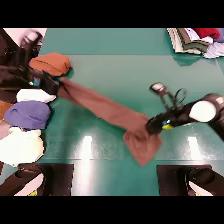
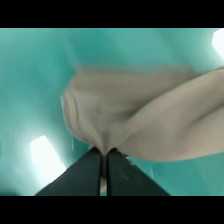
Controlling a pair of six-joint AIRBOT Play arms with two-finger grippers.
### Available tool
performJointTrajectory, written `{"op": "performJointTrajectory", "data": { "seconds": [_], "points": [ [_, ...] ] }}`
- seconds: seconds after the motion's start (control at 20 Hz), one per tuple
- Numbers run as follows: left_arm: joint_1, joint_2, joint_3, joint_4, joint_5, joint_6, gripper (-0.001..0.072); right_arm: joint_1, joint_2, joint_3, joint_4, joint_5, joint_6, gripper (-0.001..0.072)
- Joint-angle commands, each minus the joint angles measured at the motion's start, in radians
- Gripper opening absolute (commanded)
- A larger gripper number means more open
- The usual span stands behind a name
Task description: Fold the shirts.
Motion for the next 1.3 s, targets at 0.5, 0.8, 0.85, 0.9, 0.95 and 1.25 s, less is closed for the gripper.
{"op": "performJointTrajectory", "data": {
  "seconds": [0.5, 0.8, 0.85, 0.9, 0.95, 1.25],
  "points": [
    [0.0, -0.001, -0.093, 0.033, 0.035, -0.002, 0.0027, -0.289, -0.196, -0.005, 0.166, -0.006, -0.268, 0.0449],
    [0.0, -0.001, -0.093, 0.033, 0.035, -0.002, 0.0027, -0.291, -0.431, 0.015, 0.205, -0.043, -0.396, 0.045],
    [0.0, -0.001, -0.093, 0.033, 0.035, -0.002, 0.0027, -0.285, -0.455, 0.028, 0.204, -0.047, -0.396, 0.0449],
    [0.0, -0.001, -0.093, 0.033, 0.035, -0.002, 0.0027, -0.278, -0.476, 0.039, 0.207, -0.049, -0.396, 0.0449],
    [0.0, -0.001, -0.093, 0.033, 0.035, -0.002, 0.0027, -0.268, -0.494, 0.048, 0.216, -0.049, -0.402, 0.0448],
    [0.006, 0.005, -0.082, 0.035, 0.054, -0.053, 0.0027, -0.205, -0.511, 0.123, 0.18, -0.056, -0.417, 0.0016]
  ]
}}
